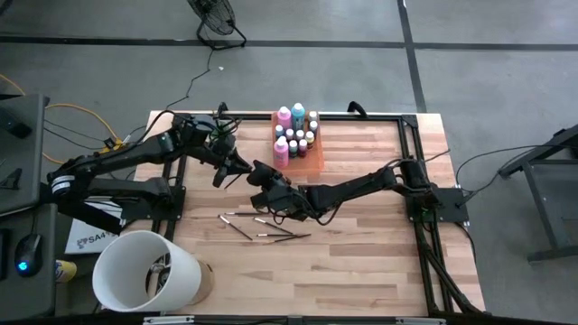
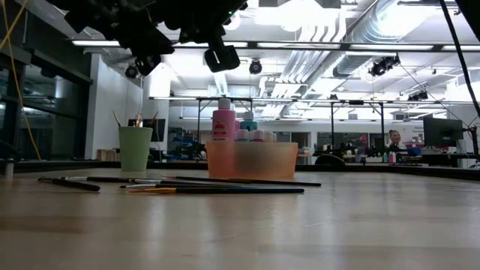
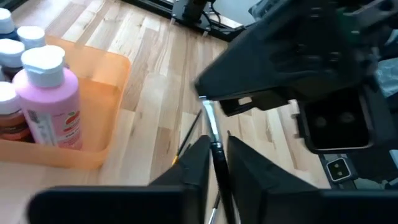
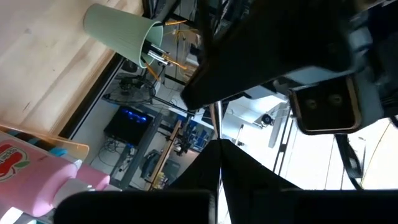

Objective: Pick & Place Paint Supplies
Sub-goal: Put the white paintbrush into the cup

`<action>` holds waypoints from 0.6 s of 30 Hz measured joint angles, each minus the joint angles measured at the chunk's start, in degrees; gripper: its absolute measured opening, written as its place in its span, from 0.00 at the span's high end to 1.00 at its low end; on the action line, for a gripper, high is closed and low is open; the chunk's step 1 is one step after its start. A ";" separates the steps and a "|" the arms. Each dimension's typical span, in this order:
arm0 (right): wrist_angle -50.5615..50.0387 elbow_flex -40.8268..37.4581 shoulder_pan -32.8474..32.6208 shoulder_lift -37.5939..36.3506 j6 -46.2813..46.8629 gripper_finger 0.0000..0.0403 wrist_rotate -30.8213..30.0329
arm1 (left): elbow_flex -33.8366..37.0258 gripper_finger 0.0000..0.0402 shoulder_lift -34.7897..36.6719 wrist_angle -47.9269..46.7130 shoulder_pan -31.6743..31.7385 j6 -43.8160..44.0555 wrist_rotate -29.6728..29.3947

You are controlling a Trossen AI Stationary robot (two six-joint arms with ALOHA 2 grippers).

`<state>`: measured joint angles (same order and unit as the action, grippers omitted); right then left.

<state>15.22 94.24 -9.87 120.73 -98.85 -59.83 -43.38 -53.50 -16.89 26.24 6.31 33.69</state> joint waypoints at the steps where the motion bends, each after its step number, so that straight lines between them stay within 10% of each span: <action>1: 0.02 0.00 -0.02 0.00 0.00 0.99 -0.02 | 0.00 0.90 -0.08 -0.07 0.02 0.02 -0.12; 18: 2.29 0.00 -0.63 0.00 6.50 0.93 -1.98 | 0.00 0.98 -0.06 0.33 0.00 -0.51 0.33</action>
<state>17.51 94.24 -10.50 120.73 -92.34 -61.81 -43.38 -53.56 -16.56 26.24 5.80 34.02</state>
